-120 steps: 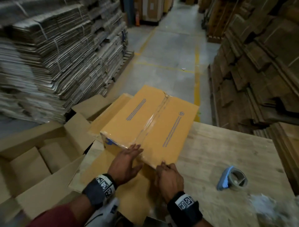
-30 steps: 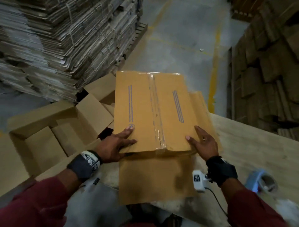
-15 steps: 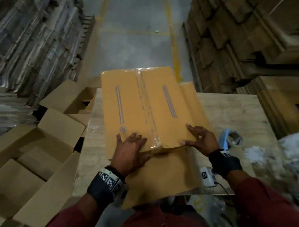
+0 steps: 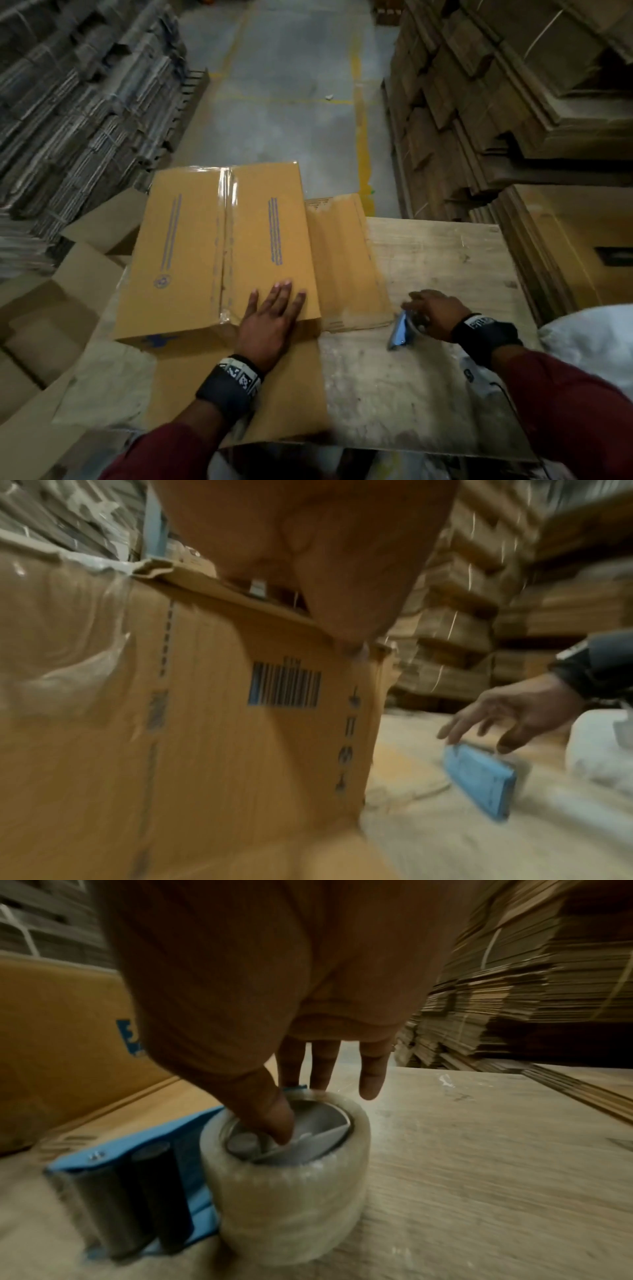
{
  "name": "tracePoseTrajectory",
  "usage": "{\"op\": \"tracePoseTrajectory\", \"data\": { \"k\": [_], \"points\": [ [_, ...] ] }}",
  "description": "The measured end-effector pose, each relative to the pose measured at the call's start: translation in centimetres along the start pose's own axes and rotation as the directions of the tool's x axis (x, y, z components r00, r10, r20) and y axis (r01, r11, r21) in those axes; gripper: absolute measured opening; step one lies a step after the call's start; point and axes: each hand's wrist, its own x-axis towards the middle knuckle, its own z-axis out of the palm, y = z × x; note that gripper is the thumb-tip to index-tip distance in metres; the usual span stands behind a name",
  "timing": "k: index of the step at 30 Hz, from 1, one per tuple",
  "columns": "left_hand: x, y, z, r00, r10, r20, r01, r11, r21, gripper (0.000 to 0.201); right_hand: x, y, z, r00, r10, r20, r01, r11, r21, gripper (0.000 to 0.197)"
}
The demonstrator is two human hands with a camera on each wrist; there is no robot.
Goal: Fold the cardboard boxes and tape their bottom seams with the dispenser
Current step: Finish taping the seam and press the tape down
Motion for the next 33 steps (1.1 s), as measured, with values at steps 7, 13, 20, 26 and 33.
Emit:
{"op": "tracePoseTrajectory", "data": {
  "k": [7,13,20,26,33],
  "points": [
    [-2.2,1.2,0.7,0.995,0.042,-0.087,-0.033,0.995,0.095,0.058,0.3,0.2,2.0,0.996,-0.085,0.0,0.08,0.942,-0.325,0.039],
    [-4.5,5.3,1.6,0.991,0.103,-0.081,-0.089,0.984,0.156,0.058,-3.6,1.3,4.7,0.985,-0.127,0.119,0.112,0.985,0.129,0.021],
    [-1.9,9.9,-0.5,0.996,0.039,0.083,-0.041,0.999,0.013,0.057,-10.4,-0.8,-0.3,0.974,-0.186,-0.13,0.227,0.818,0.528,0.039],
    [-4.7,5.0,-6.9,0.986,-0.157,0.049,0.144,0.679,-0.72,0.043,-12.3,-8.0,-7.4,0.944,-0.298,-0.14,0.325,0.786,0.526,0.068],
    [-12.4,2.3,-11.7,0.9,-0.258,0.351,0.289,-0.25,-0.924,0.065,-12.4,-22.2,-12.1,0.845,-0.447,-0.294,0.426,0.894,-0.136,0.064]
  ]
}}
